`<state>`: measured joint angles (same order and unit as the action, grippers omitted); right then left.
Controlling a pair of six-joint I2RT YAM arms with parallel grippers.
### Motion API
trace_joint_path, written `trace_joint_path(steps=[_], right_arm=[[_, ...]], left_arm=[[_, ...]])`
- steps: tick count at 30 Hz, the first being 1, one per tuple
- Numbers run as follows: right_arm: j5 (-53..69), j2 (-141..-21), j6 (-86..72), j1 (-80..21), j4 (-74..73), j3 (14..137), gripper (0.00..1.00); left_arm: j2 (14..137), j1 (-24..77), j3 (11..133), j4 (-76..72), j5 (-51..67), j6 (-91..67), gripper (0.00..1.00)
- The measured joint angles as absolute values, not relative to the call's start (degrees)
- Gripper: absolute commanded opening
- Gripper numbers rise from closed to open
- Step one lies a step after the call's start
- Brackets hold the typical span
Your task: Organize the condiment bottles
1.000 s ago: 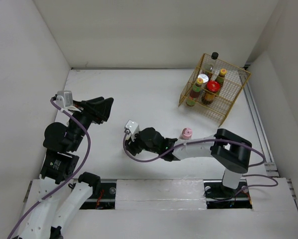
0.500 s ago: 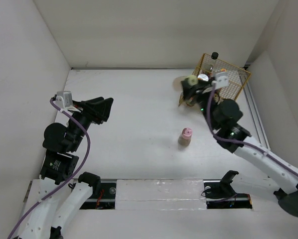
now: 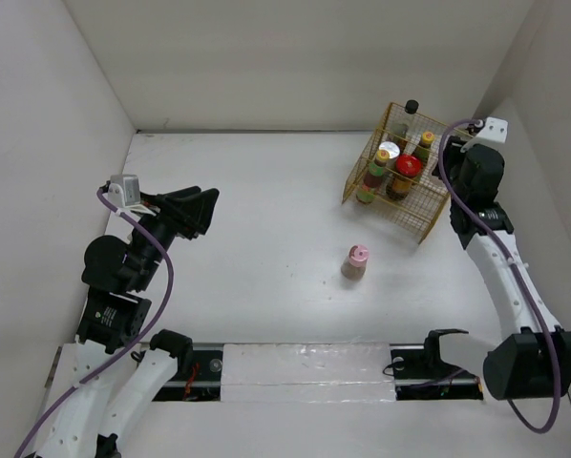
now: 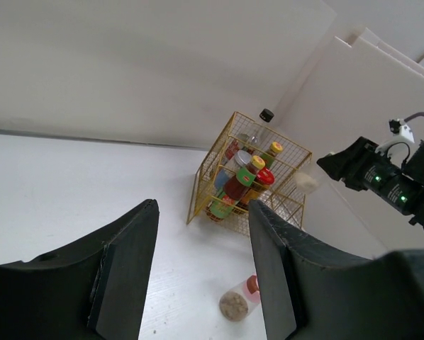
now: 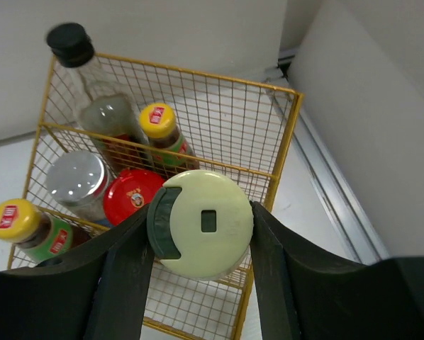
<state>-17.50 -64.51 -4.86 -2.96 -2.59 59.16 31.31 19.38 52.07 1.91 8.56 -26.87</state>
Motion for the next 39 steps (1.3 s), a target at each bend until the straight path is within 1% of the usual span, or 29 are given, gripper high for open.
trace_joint_path(steps=[3, 11, 21, 25, 28, 29, 35, 36, 37, 39], right_arm=[[-15.33, -66.74, -5.69, -0.36, -3.42, 59.33, 0.23], [-12.56, -72.44, -7.77, 1.85, -1.69, 59.55, 0.23], [-15.03, -78.22, -8.45, 1.04, 7.64, 58.67, 0.24], [-17.47, -81.65, -8.67, -0.14, 8.51, 58.17, 0.28], [-19.66, -82.85, -9.45, -0.75, 9.06, 56.29, 0.35], [-20.43, -82.96, -9.76, -0.86, 9.08, 55.64, 0.41], [-23.09, -83.02, -11.44, -1.23, 9.45, 53.82, 0.63], [-23.42, -83.05, -11.9, -1.28, 9.47, 53.82, 0.71], [-23.73, -83.09, -12.27, -1.34, 9.54, 53.82, 0.75], [-24.14, -83.09, -12.51, -1.61, 9.91, 53.82, 0.79]], left_arm=[[31.31, 19.38, 52.07, 1.91, 8.64, -26.87, 0.49], [31.33, 19.38, 52.07, 1.91, 8.84, -26.87, 0.49], [31.46, 19.38, 52.05, 1.91, 8.88, -26.87, 0.49], [31.77, 19.4, 52.03, 1.91, 8.86, -26.87, 0.49], [31.77, 19.38, 51.99, 1.91, 8.86, -26.87, 0.49], [31.77, 19.38, 51.99, 1.91, 8.86, -26.87, 0.49], [31.77, 19.38, 51.99, 1.91, 8.95, -26.87, 0.49], [31.77, 19.38, 51.99, 1.91, 8.97, -26.87, 0.49], [31.77, 19.38, 51.99, 1.91, 8.99, -26.87, 0.49], [31.77, 19.38, 51.99, 1.91, 8.97, -26.87, 0.49]])
